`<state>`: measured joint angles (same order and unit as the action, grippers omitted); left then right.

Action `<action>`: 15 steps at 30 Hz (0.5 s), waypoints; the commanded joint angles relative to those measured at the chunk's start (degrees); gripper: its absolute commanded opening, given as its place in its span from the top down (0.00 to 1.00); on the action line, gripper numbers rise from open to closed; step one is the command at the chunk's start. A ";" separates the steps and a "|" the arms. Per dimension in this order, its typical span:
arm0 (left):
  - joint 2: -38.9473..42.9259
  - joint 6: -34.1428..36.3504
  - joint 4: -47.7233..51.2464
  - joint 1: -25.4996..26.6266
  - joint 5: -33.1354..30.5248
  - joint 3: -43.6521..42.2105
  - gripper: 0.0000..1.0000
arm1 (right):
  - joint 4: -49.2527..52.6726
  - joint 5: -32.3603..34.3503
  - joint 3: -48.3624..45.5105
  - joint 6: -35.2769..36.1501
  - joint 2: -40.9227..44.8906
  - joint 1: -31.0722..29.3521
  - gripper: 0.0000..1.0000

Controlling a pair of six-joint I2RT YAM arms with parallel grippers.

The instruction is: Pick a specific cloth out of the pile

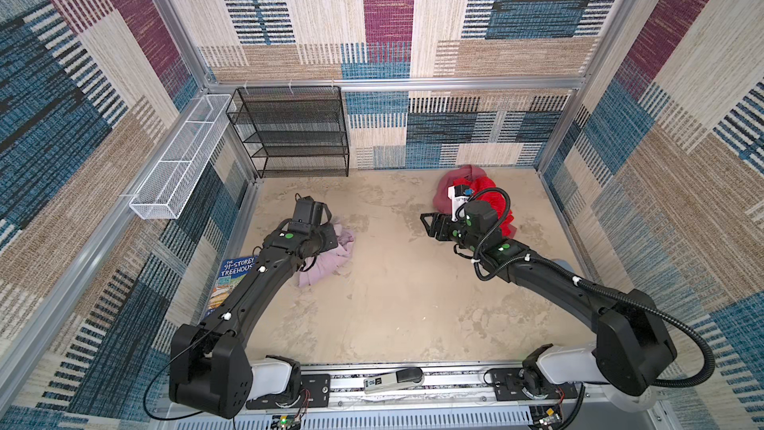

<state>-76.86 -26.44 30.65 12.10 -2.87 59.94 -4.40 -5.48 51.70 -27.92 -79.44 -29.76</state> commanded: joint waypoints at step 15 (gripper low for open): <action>-14.54 -0.62 -4.85 -11.83 6.87 -3.02 1.00 | -0.85 -0.96 4.70 2.43 -4.12 -0.04 0.28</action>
<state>-91.05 -26.04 26.48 0.38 1.91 57.43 -4.38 -6.00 55.88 -25.89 -83.42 -29.76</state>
